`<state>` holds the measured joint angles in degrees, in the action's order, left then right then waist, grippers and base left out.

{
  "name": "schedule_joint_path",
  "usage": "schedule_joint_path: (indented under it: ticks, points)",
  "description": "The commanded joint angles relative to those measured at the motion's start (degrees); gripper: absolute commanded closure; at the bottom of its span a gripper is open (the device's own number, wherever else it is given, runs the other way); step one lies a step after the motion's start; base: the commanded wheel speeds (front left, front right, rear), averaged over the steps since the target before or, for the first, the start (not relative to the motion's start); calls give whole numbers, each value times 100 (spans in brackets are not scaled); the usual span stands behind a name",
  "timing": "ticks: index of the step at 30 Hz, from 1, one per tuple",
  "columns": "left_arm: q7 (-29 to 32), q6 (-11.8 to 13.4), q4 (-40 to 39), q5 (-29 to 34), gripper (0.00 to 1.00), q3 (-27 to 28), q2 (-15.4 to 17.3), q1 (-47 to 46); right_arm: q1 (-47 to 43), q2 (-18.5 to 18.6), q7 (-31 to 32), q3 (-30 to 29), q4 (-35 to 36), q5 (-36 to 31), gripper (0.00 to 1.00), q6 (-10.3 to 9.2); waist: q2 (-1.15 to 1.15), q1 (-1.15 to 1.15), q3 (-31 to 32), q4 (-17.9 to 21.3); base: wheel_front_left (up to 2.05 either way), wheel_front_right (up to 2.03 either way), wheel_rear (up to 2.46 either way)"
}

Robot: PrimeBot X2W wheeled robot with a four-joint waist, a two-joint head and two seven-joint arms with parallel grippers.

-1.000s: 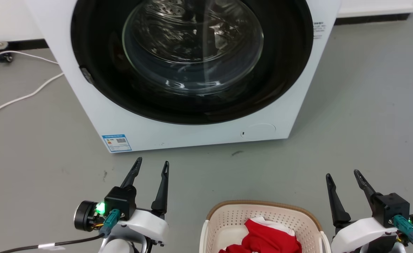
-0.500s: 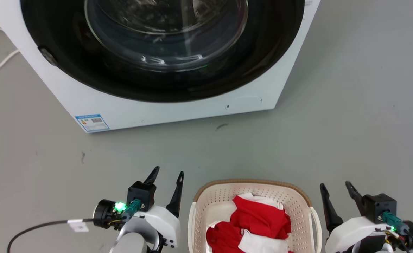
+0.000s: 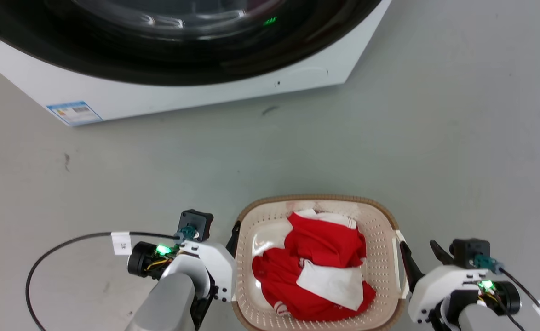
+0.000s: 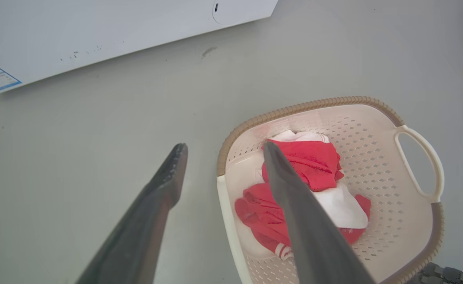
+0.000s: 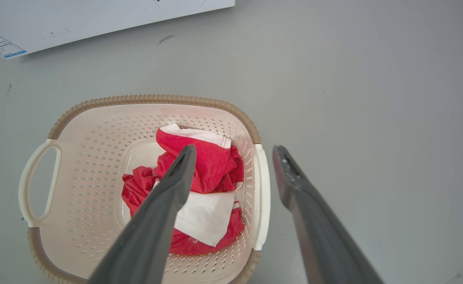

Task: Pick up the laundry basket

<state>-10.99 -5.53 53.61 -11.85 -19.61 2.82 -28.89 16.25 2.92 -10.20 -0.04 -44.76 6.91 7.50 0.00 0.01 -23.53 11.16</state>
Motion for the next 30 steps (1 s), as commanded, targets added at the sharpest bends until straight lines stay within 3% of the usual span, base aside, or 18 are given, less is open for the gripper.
schedule_joint_path:
  ticks: [1, 16, 30]
  points:
    - [19, 22, 96, -2, 0, -22, 11, -136, 186, -7, -41, 19, -117, 26, 0, -2, 0, -1, -295, 120, 0, 0, 0]
    - [502, 155, 1403, -364, 0, -455, 13, -1344, 1947, -6, -297, 184, -2474, 395, 0, -3, 0, -1, -1413, 211, 0, 0, 0]
    - [1024, 288, 1864, -554, 0, -702, 11, -1932, 2488, -6, 41, 711, -2884, 892, 0, -3, 0, -1, -2096, 244, 0, 0, 0]
